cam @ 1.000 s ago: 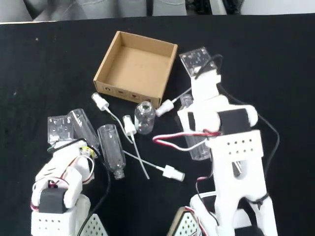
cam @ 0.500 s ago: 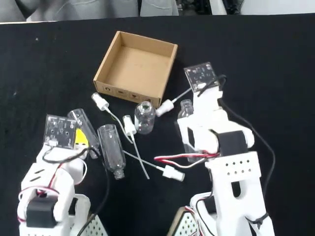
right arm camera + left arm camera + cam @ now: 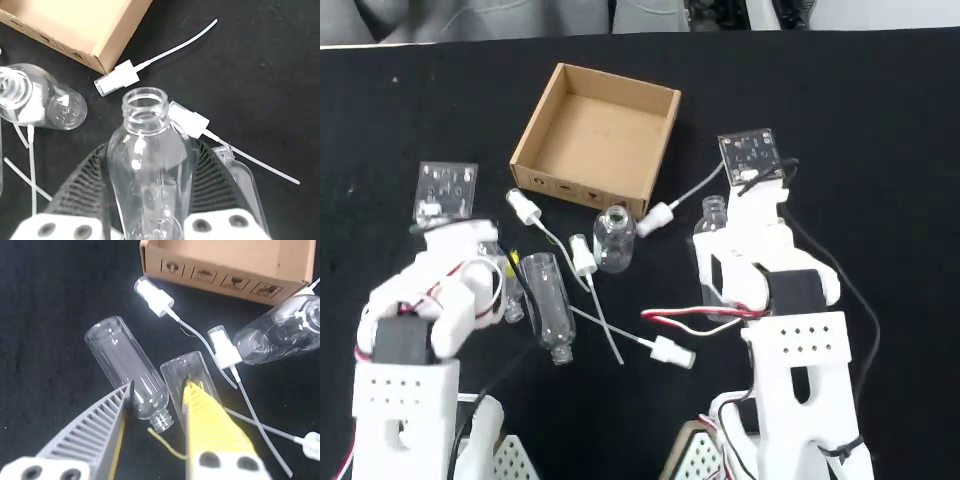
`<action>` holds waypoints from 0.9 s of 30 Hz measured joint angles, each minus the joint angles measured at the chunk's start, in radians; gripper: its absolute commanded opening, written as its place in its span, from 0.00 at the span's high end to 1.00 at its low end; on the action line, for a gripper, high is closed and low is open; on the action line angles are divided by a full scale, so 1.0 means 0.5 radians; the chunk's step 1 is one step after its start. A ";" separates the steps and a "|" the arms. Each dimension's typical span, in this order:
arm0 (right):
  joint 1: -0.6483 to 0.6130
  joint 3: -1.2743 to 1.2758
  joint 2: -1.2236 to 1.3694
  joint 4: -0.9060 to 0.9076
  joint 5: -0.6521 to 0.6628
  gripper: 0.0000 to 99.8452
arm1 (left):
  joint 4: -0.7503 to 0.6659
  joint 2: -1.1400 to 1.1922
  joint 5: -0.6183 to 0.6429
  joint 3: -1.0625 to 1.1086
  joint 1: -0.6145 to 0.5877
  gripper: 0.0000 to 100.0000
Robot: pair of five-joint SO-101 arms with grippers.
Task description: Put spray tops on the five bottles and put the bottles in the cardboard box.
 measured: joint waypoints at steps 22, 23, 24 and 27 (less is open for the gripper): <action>0.000 0.000 0.000 -0.009 0.000 0.98 | -0.393 1.700 0.571 -0.709 0.000 0.83; 0.000 0.000 0.000 -0.009 0.000 0.98 | -0.393 1.774 0.605 -0.752 0.000 0.83; 0.000 0.000 0.000 -0.009 0.000 0.98 | -0.393 1.844 0.641 -0.798 0.000 0.83; 0.000 0.000 0.000 -0.009 0.000 0.98 | -0.393 2.035 0.740 -0.936 0.000 0.83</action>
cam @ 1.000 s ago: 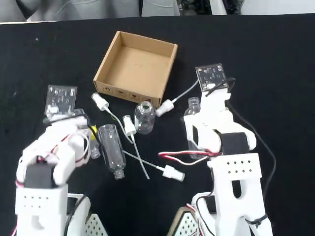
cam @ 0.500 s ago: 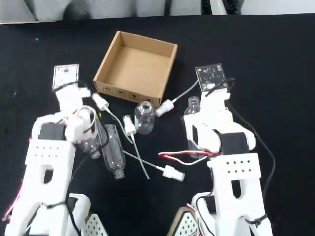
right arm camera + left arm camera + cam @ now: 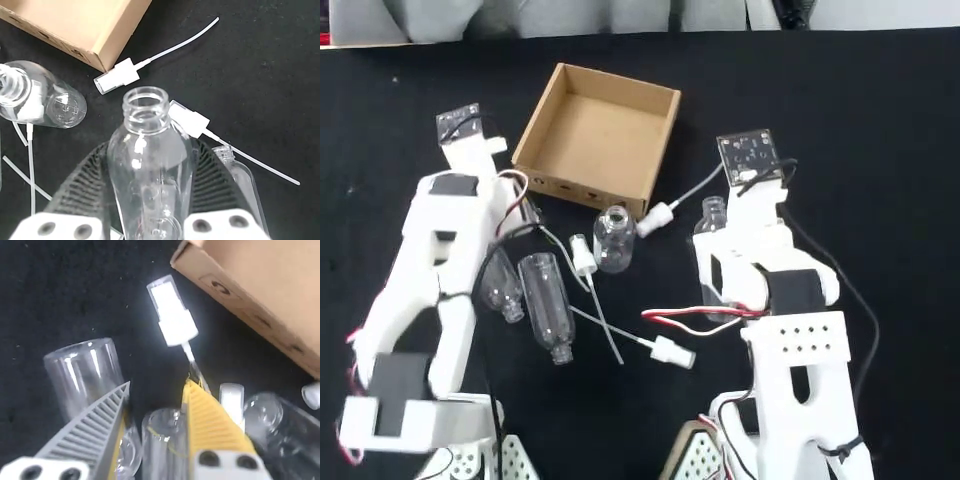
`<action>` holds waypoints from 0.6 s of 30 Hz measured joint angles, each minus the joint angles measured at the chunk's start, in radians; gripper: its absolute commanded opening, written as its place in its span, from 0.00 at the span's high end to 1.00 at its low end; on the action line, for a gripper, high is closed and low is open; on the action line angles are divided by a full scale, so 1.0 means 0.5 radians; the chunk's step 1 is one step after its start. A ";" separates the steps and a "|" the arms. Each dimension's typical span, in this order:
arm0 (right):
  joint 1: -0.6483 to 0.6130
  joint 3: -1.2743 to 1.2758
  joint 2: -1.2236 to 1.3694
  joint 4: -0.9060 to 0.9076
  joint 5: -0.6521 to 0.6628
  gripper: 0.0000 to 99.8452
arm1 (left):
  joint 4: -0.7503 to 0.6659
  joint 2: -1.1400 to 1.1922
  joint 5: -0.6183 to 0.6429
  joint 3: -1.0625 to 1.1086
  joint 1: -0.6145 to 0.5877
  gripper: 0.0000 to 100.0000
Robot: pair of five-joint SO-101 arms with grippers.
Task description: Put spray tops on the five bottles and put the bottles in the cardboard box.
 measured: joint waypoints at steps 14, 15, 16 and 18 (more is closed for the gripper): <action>0.000 0.000 0.000 0.000 0.000 0.98 | -0.006 0.565 0.338 -0.516 0.000 0.83; 0.000 0.000 0.000 0.000 0.000 0.98 | -0.012 0.608 0.359 -0.540 0.000 0.83; 0.000 0.000 0.000 0.000 0.000 0.98 | -0.018 0.654 0.377 -0.568 0.000 0.83; 0.000 0.000 0.000 0.000 0.000 0.98 | -0.018 0.746 0.414 -0.629 0.000 0.83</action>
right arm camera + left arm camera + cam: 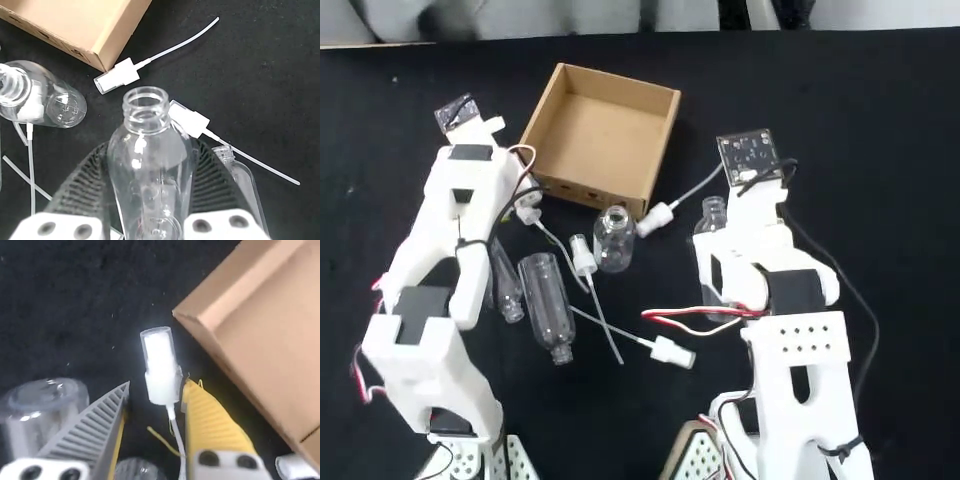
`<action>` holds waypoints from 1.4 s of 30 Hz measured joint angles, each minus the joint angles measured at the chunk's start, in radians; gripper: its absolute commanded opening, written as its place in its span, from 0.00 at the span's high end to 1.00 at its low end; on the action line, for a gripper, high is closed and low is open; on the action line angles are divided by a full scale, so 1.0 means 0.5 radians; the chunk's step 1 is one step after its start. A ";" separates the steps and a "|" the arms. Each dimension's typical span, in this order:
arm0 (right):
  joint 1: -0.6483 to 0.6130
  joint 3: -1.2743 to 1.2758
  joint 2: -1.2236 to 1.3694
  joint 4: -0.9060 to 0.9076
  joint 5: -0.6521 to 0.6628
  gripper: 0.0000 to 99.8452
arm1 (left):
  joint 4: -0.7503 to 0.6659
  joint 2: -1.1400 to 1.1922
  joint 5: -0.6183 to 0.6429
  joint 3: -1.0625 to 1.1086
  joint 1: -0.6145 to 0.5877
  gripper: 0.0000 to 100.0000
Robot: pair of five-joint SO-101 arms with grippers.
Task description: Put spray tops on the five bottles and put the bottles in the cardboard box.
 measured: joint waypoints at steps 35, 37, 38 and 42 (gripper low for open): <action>0.000 0.000 0.000 0.000 0.000 0.98 | 0.273 0.307 0.267 -0.273 0.000 0.97; 0.000 0.000 0.000 0.000 0.000 0.98 | 0.405 0.236 0.267 -0.264 0.000 0.97; 0.000 0.000 0.000 0.000 0.000 0.98 | 0.445 0.187 0.267 -0.264 0.000 0.97; 0.000 0.000 0.000 0.000 0.000 0.98 | 0.577 -0.034 0.264 -0.267 0.000 0.97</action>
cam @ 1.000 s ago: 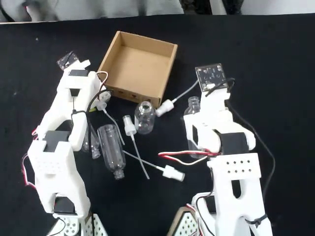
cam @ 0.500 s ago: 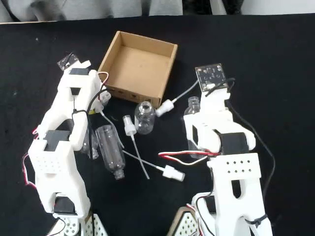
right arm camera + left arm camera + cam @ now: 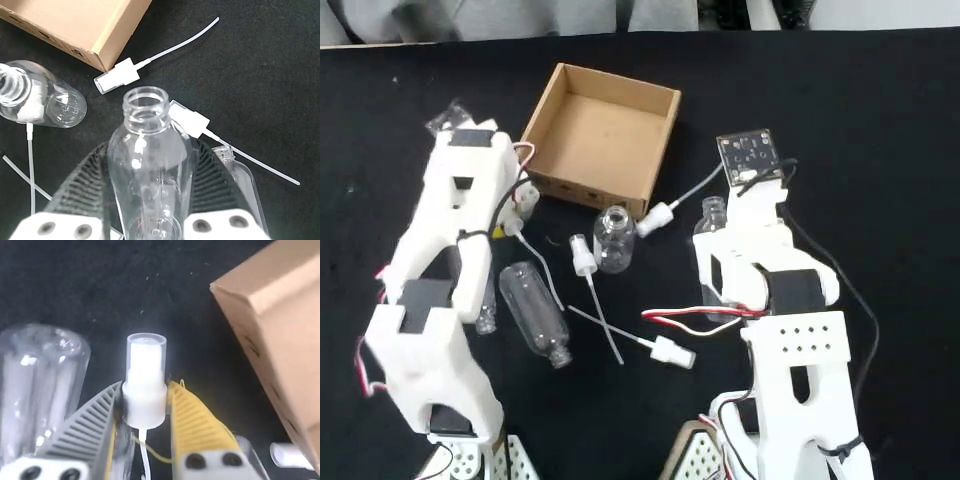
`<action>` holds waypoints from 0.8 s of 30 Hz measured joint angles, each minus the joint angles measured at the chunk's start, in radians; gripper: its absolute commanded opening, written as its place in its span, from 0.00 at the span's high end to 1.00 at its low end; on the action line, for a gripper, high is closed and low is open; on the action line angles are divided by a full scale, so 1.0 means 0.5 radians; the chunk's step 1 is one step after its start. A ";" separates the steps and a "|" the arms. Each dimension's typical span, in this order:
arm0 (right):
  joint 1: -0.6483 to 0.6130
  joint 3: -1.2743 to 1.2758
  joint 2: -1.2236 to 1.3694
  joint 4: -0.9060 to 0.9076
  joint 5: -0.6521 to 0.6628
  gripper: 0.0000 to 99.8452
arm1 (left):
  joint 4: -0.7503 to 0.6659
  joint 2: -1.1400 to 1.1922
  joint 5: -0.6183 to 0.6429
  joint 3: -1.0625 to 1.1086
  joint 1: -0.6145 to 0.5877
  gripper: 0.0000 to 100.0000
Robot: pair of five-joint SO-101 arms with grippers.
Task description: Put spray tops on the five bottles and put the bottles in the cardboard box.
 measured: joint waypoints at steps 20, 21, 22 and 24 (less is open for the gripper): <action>0.000 0.000 0.000 0.009 0.000 0.98 | 0.040 -1.022 0.074 0.427 0.000 0.97; 0.000 0.000 0.000 0.043 0.000 0.98 | 0.012 -1.089 0.068 0.479 0.000 0.97; 0.000 -0.003 0.000 0.086 0.000 0.98 | -0.025 -1.151 0.071 0.531 0.000 0.97; 0.000 -0.028 0.000 0.169 0.003 0.98 | -0.110 -1.274 0.074 0.660 -0.003 0.97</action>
